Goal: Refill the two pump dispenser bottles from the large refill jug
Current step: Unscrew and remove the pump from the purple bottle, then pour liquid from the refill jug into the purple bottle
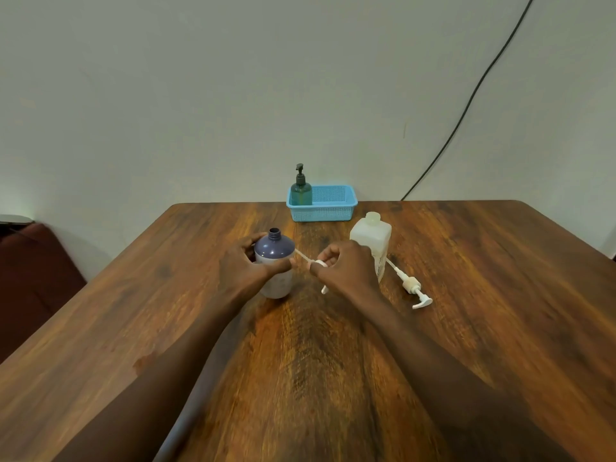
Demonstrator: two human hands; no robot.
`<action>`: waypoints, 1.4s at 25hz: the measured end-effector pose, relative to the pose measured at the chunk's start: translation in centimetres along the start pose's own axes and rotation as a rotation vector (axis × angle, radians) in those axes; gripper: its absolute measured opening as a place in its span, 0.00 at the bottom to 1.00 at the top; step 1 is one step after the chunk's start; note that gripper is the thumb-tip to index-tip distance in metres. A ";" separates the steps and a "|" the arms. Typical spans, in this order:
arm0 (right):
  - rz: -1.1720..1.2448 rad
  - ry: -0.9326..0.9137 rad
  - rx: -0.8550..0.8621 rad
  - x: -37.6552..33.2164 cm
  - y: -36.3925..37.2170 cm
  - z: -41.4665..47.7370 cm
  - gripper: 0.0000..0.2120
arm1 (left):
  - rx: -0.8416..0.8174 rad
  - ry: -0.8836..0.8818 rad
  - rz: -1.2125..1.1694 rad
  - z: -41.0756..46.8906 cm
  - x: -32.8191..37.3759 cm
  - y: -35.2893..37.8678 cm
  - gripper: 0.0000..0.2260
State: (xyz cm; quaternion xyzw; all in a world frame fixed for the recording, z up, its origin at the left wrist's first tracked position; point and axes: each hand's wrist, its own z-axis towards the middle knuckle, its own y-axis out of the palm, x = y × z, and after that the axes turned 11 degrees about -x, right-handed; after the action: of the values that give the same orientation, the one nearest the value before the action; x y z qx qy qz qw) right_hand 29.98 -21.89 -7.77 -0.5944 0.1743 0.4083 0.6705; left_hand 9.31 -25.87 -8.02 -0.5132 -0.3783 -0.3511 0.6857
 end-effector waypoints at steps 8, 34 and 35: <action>-0.207 0.118 -0.093 3.0 2.2 -1.0 0.11 | -0.077 0.016 -0.023 -0.1 0.5 1.4 0.34; 0.134 0.121 0.150 6.1 -4.8 1.5 0.50 | -0.172 0.194 -0.010 2.7 4.7 5.0 0.35; 0.145 0.106 0.131 6.4 -4.8 1.8 0.47 | -0.173 0.193 -0.004 2.9 4.7 5.0 0.35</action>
State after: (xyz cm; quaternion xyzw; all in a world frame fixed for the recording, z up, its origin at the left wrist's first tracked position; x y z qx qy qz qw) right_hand 36.99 -17.83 -8.78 -0.5561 0.2783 0.4114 0.6664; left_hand 15.39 -22.37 -5.52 -0.5335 -0.2800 -0.4315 0.6714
